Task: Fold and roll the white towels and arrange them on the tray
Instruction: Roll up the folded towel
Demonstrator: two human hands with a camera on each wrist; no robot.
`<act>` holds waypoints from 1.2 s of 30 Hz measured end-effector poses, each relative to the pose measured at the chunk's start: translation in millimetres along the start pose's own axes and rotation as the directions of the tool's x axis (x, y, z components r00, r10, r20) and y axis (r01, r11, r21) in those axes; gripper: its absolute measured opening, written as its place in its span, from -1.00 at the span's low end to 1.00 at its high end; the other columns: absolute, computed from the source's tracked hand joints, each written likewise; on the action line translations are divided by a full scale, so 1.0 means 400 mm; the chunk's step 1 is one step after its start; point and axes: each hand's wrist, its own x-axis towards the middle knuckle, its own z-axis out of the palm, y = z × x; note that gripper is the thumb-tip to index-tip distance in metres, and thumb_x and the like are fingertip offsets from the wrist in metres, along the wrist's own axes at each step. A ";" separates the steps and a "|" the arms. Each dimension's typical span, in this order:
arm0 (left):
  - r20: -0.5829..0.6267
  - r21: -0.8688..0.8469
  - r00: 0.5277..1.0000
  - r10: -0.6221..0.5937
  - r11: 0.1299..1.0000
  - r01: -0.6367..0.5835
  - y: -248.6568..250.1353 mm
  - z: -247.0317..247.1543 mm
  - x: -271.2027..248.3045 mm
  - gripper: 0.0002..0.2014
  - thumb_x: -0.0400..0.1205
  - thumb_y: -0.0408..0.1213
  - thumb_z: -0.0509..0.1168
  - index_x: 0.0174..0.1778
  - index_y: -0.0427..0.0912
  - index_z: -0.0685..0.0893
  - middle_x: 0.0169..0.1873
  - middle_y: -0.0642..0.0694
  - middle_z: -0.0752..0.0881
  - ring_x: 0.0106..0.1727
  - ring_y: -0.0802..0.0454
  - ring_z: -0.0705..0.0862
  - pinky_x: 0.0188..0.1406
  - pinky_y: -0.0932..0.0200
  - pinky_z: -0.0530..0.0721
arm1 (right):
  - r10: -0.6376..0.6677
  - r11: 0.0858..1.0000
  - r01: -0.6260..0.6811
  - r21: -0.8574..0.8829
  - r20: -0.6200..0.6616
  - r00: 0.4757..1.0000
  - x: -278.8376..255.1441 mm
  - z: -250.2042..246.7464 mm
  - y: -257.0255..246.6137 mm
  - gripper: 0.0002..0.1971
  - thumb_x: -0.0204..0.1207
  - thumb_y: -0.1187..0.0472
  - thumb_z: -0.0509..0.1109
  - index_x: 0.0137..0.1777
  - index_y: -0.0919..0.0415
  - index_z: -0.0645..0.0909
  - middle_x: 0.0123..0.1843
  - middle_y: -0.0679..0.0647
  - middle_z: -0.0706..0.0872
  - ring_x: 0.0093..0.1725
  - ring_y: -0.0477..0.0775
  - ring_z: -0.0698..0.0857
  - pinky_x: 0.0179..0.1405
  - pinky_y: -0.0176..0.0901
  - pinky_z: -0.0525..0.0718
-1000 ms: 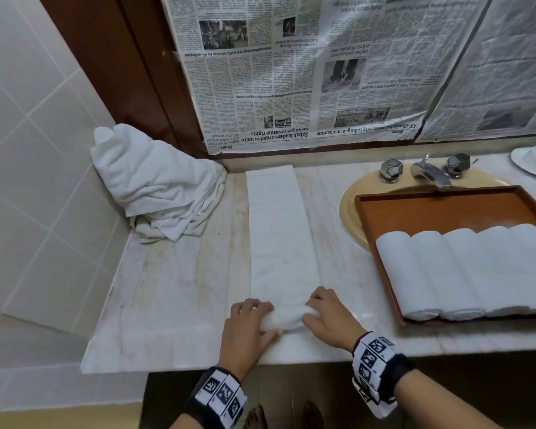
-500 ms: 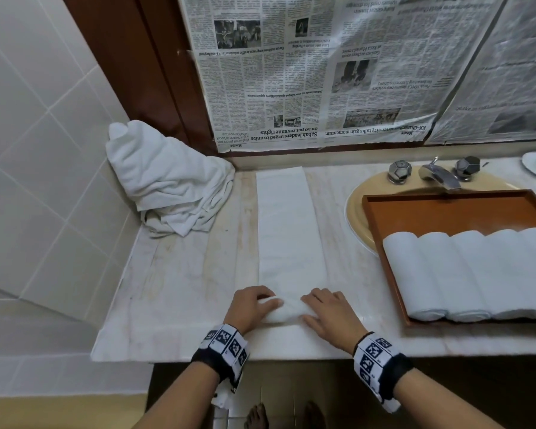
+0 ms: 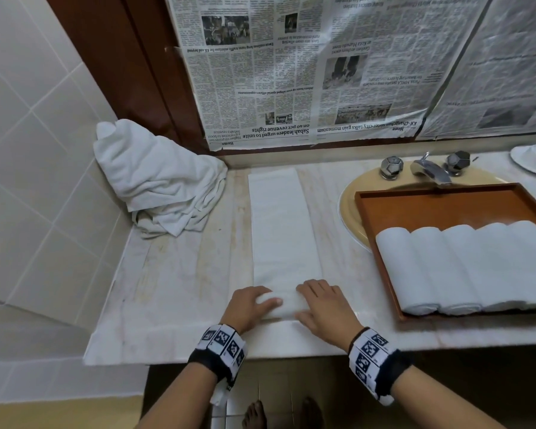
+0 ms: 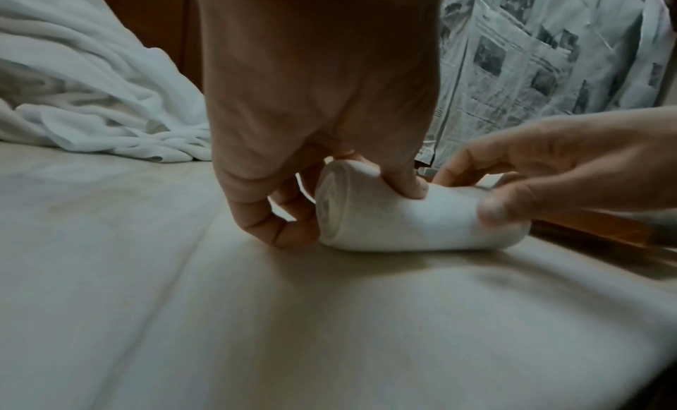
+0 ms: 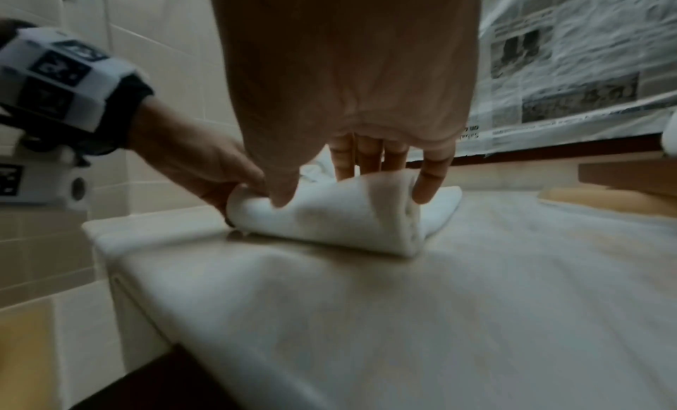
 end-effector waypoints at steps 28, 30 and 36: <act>-0.018 0.302 0.995 0.101 0.949 -0.090 -0.007 0.060 -0.071 -0.27 0.52 0.38 0.29 0.61 0.27 0.32 0.48 0.17 0.30 0.43 0.04 0.32 0.28 0.00 0.59 | 0.022 0.916 -0.138 0.378 0.295 0.955 0.034 -0.039 0.025 -0.58 0.64 -0.13 0.33 0.36 0.12 0.60 0.31 0.06 0.66 0.31 0.09 0.57 0.32 -0.09 0.46; 0.030 0.340 0.999 0.038 0.939 -0.046 -0.007 0.056 -0.068 -0.21 0.51 0.39 0.29 0.65 0.20 0.29 0.50 0.11 0.31 0.46 0.00 0.31 0.30 -0.04 0.57 | 0.017 0.865 -0.200 0.460 0.372 0.928 0.043 -0.046 0.035 -0.60 0.59 -0.19 0.36 0.20 0.12 0.66 0.18 0.05 0.73 0.17 0.08 0.63 0.20 -0.10 0.52; 0.048 0.441 0.999 0.021 0.896 -0.040 0.012 0.028 -0.062 -0.30 0.47 0.34 0.36 0.49 0.08 0.51 0.43 0.08 0.36 0.43 0.01 0.32 0.23 -0.03 0.58 | 0.021 0.998 -0.026 0.050 0.088 0.996 0.005 -0.044 0.018 -0.50 0.64 -0.27 0.08 0.38 0.02 0.53 0.30 -0.01 0.59 0.23 0.11 0.59 0.18 0.04 0.53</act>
